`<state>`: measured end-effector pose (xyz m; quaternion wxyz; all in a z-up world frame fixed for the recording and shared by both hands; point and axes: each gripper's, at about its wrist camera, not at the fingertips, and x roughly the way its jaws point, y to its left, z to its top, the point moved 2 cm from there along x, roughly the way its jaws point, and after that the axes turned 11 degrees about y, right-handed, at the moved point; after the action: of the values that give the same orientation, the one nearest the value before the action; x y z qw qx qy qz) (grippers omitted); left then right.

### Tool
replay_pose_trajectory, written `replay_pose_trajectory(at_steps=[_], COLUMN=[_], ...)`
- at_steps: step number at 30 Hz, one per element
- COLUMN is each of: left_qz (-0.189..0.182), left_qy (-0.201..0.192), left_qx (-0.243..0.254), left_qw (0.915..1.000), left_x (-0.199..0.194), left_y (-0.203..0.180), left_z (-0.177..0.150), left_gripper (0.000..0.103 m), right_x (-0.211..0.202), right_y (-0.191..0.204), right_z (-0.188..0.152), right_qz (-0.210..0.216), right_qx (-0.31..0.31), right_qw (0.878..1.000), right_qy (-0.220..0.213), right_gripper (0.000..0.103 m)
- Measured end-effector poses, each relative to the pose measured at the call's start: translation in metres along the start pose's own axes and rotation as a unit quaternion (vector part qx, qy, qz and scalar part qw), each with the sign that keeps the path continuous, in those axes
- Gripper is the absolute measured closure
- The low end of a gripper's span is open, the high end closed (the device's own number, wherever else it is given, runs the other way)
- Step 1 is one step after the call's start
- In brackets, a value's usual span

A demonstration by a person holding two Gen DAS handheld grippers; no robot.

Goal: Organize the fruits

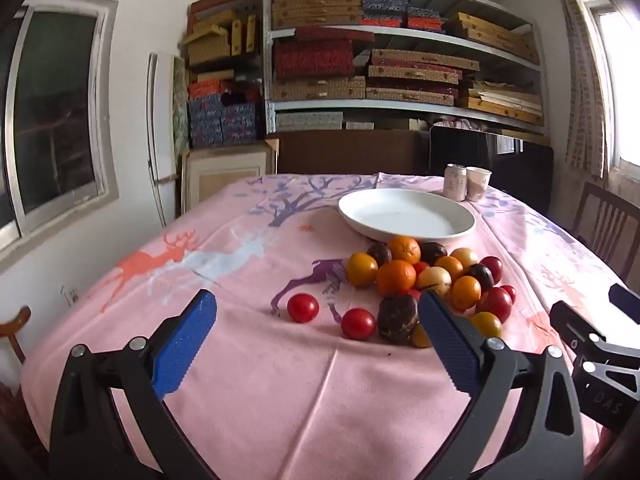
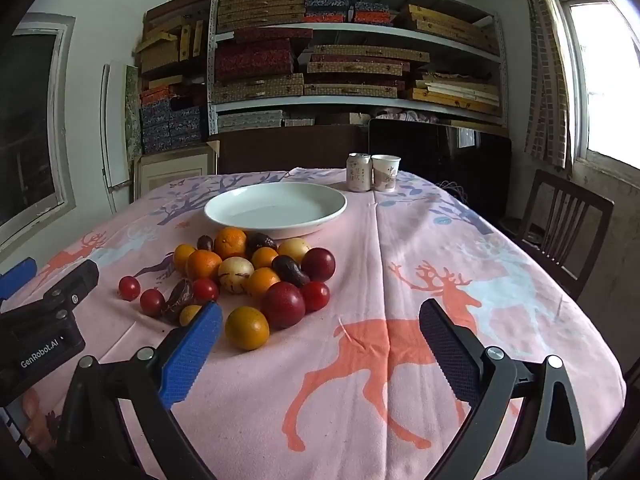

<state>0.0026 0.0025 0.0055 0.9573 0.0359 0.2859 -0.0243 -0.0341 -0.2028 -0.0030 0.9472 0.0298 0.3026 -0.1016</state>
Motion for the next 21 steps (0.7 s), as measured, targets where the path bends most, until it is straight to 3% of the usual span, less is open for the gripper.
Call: replay_pose_trajectory(at_steps=[4,7,17,21], left_qz=[-0.013,0.0,0.033,0.017], left_qy=[-0.011,-0.007,-0.016,-0.009], left_qx=[0.01,0.015,0.016,0.034], left_qw=[0.9998,0.9999,0.9992,0.9992], left_x=[-0.0057,-0.0049,-0.0046,0.0001], left_y=[-0.0024,-0.0017,0.0009,-0.0021], left_z=[0.0015,0.0034,0.0054,0.0066], left_gripper=[0.004,0.004,0.004,0.004], right_x=[-0.0049,-0.0049,0.0028,0.0015], right_y=[0.0007,0.0037,0.0078,0.0024], right_z=[0.0034,0.0035,0.005,0.0033], right_qz=[-0.026,-0.035,0.028,0.008], right_qx=[-0.009,-0.02,-0.009,-0.006], right_qw=[0.999,0.999,0.999,1.0], right_qy=[-0.027,-0.029,0.024,0.014], right_gripper=[0.004,0.004,0.004,0.004])
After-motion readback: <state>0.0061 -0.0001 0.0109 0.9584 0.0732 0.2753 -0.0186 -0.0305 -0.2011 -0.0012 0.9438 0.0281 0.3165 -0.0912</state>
